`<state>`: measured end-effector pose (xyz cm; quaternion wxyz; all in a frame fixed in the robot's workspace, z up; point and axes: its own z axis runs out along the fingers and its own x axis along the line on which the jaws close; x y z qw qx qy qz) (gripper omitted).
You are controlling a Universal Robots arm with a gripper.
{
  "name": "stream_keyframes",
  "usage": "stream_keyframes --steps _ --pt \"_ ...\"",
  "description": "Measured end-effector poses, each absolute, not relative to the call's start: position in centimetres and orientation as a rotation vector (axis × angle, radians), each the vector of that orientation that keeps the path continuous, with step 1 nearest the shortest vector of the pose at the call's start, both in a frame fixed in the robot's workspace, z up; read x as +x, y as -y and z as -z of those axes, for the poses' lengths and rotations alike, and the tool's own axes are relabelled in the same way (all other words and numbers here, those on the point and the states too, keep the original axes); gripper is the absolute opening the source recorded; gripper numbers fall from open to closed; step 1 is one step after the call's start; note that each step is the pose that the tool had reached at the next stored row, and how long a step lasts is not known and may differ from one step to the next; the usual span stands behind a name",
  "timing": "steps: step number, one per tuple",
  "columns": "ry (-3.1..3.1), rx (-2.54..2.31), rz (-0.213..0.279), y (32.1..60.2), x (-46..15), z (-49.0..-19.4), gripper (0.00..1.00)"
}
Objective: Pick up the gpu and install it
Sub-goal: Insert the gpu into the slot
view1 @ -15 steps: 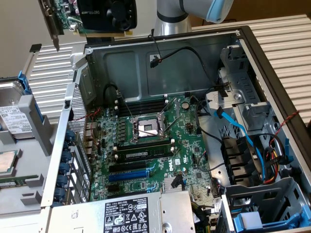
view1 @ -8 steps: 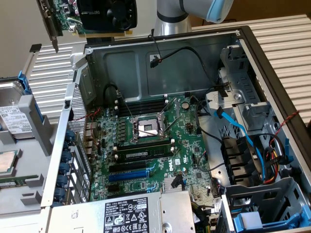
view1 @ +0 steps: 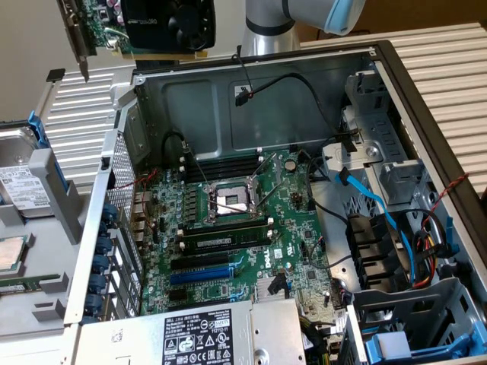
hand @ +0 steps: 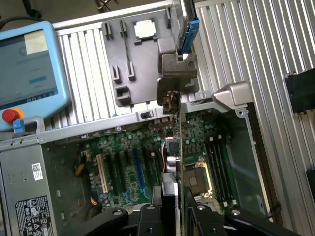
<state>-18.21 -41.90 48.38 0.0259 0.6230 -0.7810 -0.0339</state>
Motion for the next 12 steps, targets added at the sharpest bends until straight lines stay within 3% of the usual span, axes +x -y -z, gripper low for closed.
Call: stream_keyframes --steps 5,12 --pt "2.381 1.919 0.142 42.32 -17.77 -48.2 0.27" --pt "2.284 2.02 0.141 42.32 -17.46 -48.09 0.27"
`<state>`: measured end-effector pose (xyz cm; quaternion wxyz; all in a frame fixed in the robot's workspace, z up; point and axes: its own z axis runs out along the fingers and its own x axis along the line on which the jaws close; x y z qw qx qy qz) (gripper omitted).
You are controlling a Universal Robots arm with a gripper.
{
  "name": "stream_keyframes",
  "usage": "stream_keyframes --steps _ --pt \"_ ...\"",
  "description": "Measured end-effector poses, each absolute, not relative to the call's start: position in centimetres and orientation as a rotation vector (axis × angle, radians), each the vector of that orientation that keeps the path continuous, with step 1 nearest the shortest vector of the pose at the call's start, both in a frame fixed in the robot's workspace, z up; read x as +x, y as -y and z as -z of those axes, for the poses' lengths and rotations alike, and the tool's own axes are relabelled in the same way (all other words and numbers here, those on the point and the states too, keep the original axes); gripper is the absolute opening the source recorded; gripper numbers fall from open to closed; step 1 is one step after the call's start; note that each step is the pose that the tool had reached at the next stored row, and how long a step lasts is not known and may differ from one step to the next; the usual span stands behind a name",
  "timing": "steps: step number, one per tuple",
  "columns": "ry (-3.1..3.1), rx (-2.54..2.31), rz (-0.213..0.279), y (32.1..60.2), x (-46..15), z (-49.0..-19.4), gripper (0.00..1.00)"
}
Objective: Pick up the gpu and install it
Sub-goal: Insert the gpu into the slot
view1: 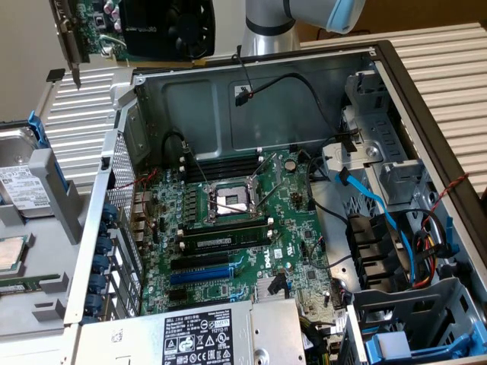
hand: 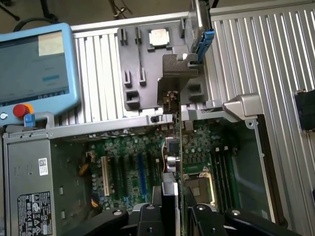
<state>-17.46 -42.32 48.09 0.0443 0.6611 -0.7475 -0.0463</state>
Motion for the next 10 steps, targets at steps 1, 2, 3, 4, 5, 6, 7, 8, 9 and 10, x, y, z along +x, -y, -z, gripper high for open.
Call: stream_keyframes --steps 1,2,3,4,5,6,7,8,9,10 --pt "2.27 2.036 0.141 42.3 -17.4 -48.1 0.27" --pt "2.26 2.046 0.141 42.3 -17.3 -48.1 0.27" --pt "2.26 2.046 0.141 42.3 -17.3 -48.1 0.27" --pt "2.26 2.046 0.141 42.3 -17.3 -48.1 0.27" --pt "2.26 2.046 0.141 42.3 -17.3 -48.1 0.27" --pt "2.26 2.047 0.144 42.4 -17.2 -48.1 0.27" --pt "2.262 2.049 0.147 42.6 -17.0 -48.1 0.27" --pt "2.263 2.05 0.151 42.8 -16.8 -48.0 0.27" --pt "2.264 2.051 0.154 43.0 -16.6 -48.0 0.27" --pt "2.264 2.052 0.156 43.2 -16.4 -48.0 0.27"
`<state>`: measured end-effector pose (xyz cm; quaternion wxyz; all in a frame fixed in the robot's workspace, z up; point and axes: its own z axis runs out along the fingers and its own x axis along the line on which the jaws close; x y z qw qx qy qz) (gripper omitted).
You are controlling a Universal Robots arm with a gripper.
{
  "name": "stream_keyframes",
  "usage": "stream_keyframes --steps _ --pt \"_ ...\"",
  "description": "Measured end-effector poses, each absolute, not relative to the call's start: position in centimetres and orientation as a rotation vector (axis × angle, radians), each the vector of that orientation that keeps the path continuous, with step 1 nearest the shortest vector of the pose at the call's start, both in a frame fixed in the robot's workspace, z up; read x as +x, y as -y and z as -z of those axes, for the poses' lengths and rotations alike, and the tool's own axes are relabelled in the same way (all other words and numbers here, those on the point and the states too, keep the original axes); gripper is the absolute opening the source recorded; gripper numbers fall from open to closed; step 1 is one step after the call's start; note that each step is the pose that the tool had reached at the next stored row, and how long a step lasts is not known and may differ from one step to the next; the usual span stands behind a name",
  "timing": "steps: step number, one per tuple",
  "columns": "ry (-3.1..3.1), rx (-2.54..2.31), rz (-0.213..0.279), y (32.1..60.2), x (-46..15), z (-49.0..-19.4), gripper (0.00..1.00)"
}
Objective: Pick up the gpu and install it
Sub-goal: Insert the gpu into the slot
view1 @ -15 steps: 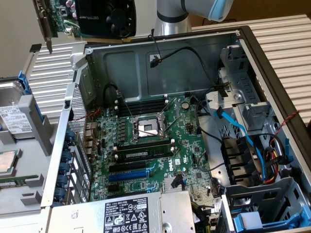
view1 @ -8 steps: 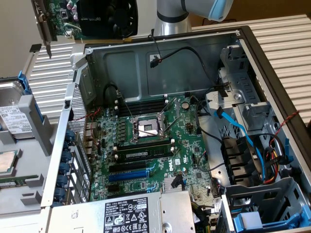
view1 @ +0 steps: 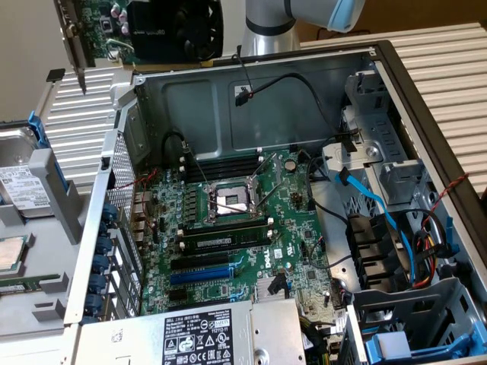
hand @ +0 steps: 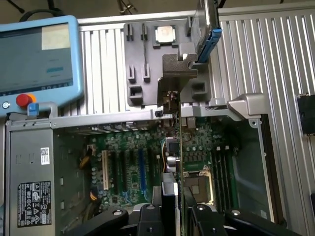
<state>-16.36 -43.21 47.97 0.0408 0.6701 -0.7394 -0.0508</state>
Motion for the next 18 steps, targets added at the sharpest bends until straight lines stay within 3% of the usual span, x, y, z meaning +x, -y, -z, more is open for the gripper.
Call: stream_keyframes --steps 18 --pt "2.246 2.047 0.185 46.0 -13.2 -45.7 0.27"
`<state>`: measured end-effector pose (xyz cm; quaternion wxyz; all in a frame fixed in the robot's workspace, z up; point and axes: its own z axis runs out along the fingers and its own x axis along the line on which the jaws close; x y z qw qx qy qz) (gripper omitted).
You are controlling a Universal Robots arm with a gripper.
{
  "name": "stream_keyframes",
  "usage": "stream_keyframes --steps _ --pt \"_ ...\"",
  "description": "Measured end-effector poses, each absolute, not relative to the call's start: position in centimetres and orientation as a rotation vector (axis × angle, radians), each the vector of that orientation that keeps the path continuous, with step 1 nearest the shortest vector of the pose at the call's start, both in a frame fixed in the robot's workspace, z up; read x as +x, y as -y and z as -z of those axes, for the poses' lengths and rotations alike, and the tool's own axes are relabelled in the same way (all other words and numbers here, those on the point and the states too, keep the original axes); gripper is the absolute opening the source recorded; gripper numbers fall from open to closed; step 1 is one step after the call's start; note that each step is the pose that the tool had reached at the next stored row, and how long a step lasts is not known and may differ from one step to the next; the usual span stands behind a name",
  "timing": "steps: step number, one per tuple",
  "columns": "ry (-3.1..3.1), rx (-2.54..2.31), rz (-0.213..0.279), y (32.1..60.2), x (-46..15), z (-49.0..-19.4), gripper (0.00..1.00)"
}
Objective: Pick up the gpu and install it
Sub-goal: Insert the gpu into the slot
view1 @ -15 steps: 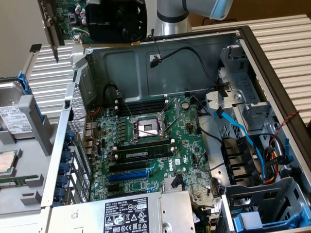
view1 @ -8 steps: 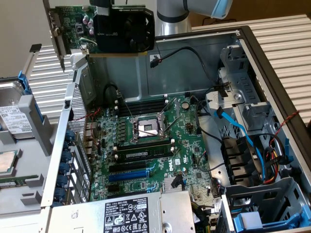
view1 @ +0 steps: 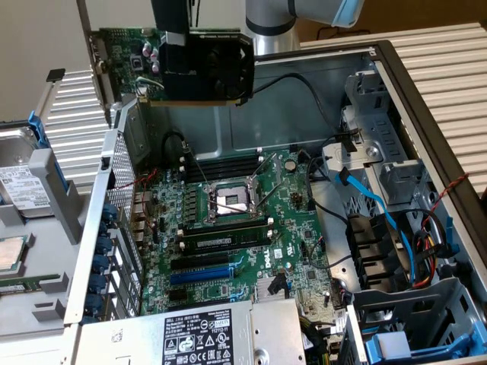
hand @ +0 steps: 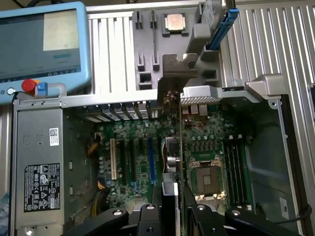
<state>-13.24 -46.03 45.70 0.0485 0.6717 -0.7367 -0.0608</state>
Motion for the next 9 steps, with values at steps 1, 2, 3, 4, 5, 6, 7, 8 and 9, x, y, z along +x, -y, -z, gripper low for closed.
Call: stream_keyframes --steps 1,2,3,4,5,6,7,8,9 --pt "2.245 2.047 0.187 46.3 -13.1 -45.5 0.27" --pt "2.244 2.046 0.188 46.6 -12.9 -45.4 0.27" --pt "2.244 2.045 0.189 47.0 -12.8 -45.2 0.27" --pt "2.243 2.045 0.19 47.4 -12.7 -45.0 0.27" --pt "2.242 2.044 0.191 47.9 -12.5 -44.9 0.27" --pt "2.242 2.044 0.192 48.3 -12.4 -44.7 0.27" --pt "2.241 2.043 0.193 48.7 -12.2 -44.5 0.27" --pt "2.241 2.043 0.193 49.0 -12.0 -44.3 0.27" --pt "2.241 2.044 0.193 49.3 -11.9 -44.1 0.27"
